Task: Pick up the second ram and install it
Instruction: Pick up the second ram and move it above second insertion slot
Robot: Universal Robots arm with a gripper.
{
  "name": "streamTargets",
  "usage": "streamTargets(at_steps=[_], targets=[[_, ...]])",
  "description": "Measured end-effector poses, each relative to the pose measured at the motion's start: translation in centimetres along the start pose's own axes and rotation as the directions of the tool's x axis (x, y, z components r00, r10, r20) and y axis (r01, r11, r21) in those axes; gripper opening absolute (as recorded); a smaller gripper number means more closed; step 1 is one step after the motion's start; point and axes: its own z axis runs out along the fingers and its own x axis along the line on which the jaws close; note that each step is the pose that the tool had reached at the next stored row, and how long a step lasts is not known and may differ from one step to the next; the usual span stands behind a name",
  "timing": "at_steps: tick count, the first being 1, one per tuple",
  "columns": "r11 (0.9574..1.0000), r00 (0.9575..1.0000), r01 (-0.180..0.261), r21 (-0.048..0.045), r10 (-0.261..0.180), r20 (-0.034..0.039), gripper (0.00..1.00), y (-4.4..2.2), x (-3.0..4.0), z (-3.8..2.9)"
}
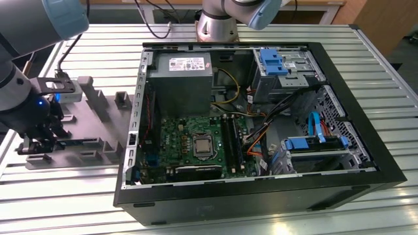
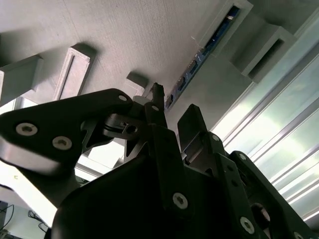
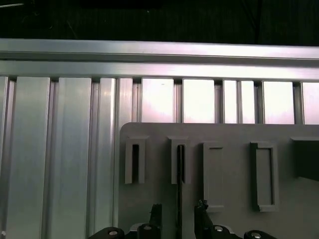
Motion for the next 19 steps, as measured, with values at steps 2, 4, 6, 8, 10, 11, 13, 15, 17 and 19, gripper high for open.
streamTargets(at_steps=[2,4,6,8,10,11,13,15,17,19], targets=[[1.0000,1.0000,0.000,0.0000,0.000,0.0000,0.39,0.00,0.00,0.05],[1.0000,1.0000,0.000,0.0001,0.000,0.0001,0.39,0.01,0.01,0.15],[1.0000,1.0000,0.000,0.0002,0.000,0.0002,0.39,0.04,0.01,0.21],[1.0000,1.0000,0.000,0.0001,0.000,0.0003,0.39,0.04,0.01,0.21],[1.0000,1.0000,0.000,0.0001,0.000,0.0003,0.39,0.05,0.01,0.20],[1.0000,1.0000,0.000,0.0001,0.000,0.0003,0.39,0.05,0.01,0.21],[1.0000,1.0000,0.000,0.0002,0.000,0.0003,0.39,0.05,0.01,0.21],[1.0000,1.0000,0.000,0.0001,0.000,0.0003,0.38,0.08,0.01,0.22],[1.0000,1.0000,0.000,0.0002,0.000,0.0006,0.31,0.18,0.01,0.25],[1.0000,1.0000,0.000,0.0002,0.000,0.0012,0.31,0.28,0.01,0.28]])
